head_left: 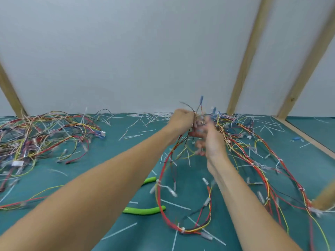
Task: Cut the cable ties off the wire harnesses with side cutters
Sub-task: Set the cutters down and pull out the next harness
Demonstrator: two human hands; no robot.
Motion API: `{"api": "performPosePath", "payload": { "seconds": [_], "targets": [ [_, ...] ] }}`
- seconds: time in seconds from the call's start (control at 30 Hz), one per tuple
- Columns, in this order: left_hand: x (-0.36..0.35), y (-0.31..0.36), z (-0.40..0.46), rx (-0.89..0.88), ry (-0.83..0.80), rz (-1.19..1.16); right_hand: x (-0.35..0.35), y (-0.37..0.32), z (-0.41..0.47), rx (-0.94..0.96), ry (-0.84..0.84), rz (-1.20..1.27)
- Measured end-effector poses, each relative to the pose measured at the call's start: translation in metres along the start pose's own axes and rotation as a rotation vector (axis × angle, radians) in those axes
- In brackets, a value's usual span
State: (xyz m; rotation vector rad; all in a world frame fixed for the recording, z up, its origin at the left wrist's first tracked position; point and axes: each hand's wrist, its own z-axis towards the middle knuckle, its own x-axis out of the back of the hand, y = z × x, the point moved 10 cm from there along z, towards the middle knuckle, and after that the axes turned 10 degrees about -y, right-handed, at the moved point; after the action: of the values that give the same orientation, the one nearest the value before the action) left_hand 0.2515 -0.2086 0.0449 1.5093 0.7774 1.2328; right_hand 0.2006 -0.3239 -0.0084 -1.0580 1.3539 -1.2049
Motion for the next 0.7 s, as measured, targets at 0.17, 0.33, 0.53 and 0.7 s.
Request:
{"api": "performPosePath", "payload": {
  "seconds": [0.17,0.33,0.53,0.7],
  "targets": [
    [-0.009,-0.001,-0.037,-0.088,-0.126,0.236,0.003,0.017,0.006,-0.103,0.014,-0.115],
    [0.016,-0.058,-0.092,0.144,-0.066,0.259,-0.001,0.004,0.011,-0.024,0.091,-0.204],
    [-0.008,-0.074,-0.13,0.181,-0.314,0.111,-0.002,-0.044,0.037,0.022,0.118,0.044],
    [0.017,-0.022,-0.136,-0.07,0.062,0.551,-0.006,-0.09,0.062,0.13,0.091,-0.104]
  ]
}}
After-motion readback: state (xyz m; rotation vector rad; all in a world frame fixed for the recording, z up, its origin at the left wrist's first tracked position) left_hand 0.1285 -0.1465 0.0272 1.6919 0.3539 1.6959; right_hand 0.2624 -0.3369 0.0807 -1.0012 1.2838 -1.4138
